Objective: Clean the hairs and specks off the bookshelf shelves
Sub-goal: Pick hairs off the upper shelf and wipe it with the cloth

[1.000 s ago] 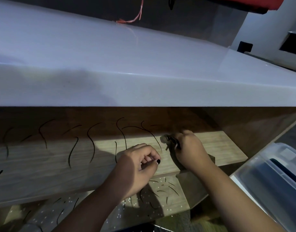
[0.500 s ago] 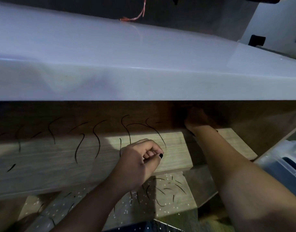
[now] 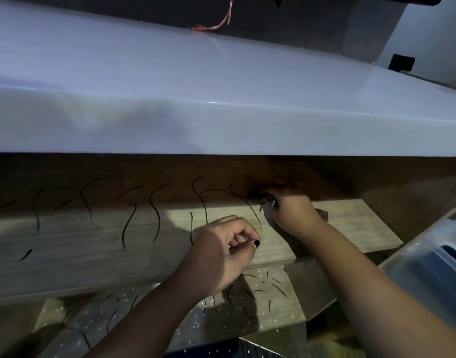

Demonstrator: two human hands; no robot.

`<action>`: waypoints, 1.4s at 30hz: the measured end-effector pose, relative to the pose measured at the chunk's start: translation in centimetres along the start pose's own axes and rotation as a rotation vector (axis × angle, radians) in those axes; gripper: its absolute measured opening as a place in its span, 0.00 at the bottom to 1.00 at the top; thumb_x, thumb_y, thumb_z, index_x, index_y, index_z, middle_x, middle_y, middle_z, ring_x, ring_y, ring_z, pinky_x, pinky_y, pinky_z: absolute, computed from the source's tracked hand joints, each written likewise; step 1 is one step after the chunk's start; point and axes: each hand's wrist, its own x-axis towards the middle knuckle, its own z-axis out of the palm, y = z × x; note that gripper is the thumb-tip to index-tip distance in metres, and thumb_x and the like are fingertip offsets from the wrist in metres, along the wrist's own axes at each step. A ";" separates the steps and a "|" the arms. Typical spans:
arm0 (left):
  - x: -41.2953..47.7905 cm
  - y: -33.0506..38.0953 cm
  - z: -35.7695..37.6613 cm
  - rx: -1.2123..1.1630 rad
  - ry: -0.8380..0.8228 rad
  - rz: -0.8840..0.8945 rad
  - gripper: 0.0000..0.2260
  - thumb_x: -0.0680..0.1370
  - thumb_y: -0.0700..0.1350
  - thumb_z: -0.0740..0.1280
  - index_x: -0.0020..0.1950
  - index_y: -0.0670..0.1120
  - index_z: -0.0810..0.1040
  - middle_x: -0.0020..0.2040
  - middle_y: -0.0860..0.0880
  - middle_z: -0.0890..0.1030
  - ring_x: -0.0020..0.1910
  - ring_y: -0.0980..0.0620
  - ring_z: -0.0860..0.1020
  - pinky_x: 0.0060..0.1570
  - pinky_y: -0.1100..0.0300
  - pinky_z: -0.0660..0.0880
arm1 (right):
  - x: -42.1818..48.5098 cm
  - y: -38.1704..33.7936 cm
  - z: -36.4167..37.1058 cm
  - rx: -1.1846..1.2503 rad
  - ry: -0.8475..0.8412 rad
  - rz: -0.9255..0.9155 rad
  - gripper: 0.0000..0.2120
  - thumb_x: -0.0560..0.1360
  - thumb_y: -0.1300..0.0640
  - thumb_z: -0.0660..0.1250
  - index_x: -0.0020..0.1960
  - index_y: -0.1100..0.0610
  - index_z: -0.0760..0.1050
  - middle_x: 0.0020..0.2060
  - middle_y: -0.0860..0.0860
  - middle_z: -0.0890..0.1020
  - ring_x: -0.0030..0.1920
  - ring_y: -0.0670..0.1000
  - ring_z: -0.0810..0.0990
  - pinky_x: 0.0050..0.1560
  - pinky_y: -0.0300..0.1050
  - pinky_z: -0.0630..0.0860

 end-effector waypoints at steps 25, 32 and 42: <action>0.1 -0.1 -0.3 -0.050 -0.033 0.000 0.06 0.73 0.38 0.72 0.43 0.49 0.83 0.40 0.53 0.80 0.40 0.55 0.77 0.40 0.58 0.77 | 0.8 0.3 0.8 0.067 0.041 -0.047 0.18 0.73 0.60 0.64 0.60 0.46 0.79 0.63 0.51 0.77 0.60 0.55 0.77 0.57 0.44 0.74; 0.0 -0.2 -0.1 -0.018 -0.022 -0.039 0.04 0.71 0.46 0.69 0.43 0.54 0.82 0.40 0.54 0.80 0.40 0.54 0.78 0.36 0.59 0.77 | 5.5 -0.8 0.7 -0.012 -0.114 0.072 0.23 0.76 0.63 0.60 0.69 0.46 0.71 0.67 0.54 0.74 0.67 0.58 0.71 0.66 0.52 0.69; -0.1 0.0 0.0 -0.014 -0.015 -0.065 0.05 0.70 0.47 0.68 0.44 0.55 0.82 0.40 0.55 0.80 0.40 0.54 0.77 0.35 0.60 0.76 | 1.7 -1.2 0.9 -0.027 -0.033 -0.028 0.20 0.76 0.55 0.62 0.67 0.46 0.73 0.66 0.55 0.68 0.66 0.61 0.66 0.62 0.51 0.71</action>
